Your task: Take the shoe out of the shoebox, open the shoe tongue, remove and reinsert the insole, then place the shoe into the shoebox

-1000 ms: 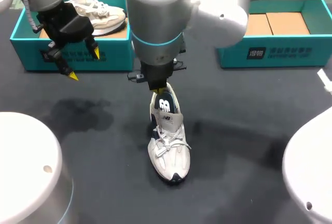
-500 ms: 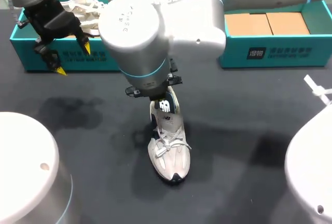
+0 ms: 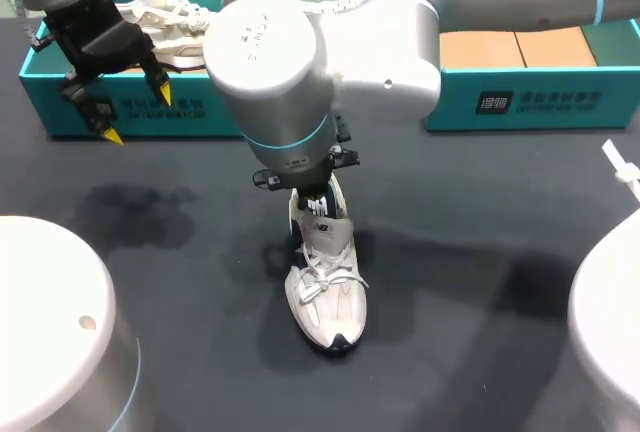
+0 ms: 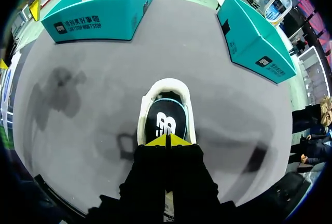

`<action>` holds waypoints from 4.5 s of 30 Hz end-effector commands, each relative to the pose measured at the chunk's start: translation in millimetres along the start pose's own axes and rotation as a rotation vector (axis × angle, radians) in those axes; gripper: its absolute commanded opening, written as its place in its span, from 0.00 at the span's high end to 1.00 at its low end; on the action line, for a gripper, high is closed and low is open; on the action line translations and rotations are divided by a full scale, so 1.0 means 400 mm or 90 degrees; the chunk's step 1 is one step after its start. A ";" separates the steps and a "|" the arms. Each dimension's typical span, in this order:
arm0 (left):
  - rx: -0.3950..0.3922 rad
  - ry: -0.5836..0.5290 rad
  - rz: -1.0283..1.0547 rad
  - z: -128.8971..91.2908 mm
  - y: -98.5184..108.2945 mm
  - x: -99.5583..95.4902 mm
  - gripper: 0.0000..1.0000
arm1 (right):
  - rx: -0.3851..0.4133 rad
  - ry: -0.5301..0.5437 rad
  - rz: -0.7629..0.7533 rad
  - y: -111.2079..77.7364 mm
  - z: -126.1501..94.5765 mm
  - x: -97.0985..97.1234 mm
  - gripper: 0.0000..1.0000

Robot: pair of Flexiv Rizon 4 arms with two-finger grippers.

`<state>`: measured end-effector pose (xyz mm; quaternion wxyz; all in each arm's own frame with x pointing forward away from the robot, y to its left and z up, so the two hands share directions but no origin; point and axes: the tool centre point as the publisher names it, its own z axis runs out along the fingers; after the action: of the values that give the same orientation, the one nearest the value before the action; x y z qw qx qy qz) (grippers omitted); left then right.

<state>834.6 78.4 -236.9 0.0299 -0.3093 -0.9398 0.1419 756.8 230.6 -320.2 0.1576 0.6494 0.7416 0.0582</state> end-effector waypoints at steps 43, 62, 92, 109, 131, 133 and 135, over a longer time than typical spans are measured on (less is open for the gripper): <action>-0.001 0.001 0.000 0.000 0.001 0.000 0.00 | 0.096 -0.090 0.020 -0.036 0.238 -0.018 1.00; -0.001 0.001 0.000 0.000 0.001 0.000 0.00 | 0.037 0.010 -0.011 0.023 0.191 -0.017 1.00; -0.001 0.001 0.000 0.000 0.001 0.000 0.00 | 0.138 0.049 -0.001 -0.010 0.115 -0.008 1.00; -0.001 0.001 0.000 0.000 0.001 0.000 0.00 | 0.260 0.064 0.015 -0.071 0.112 -0.004 0.41; -0.001 0.001 0.000 0.000 0.001 0.000 0.00 | 0.264 0.014 0.022 -0.104 0.048 0.018 0.00; -0.001 0.001 0.000 0.000 0.001 0.000 0.00 | 0.261 0.012 0.025 -0.108 0.045 0.014 0.00; -0.001 0.001 0.000 0.000 0.001 0.000 0.00 | 0.258 0.011 0.027 -0.112 0.043 0.009 0.00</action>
<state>834.8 78.6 -236.9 0.0302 -0.3093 -0.9398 0.1423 725.5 231.1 -350.8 0.0155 0.6813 0.7261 -0.0921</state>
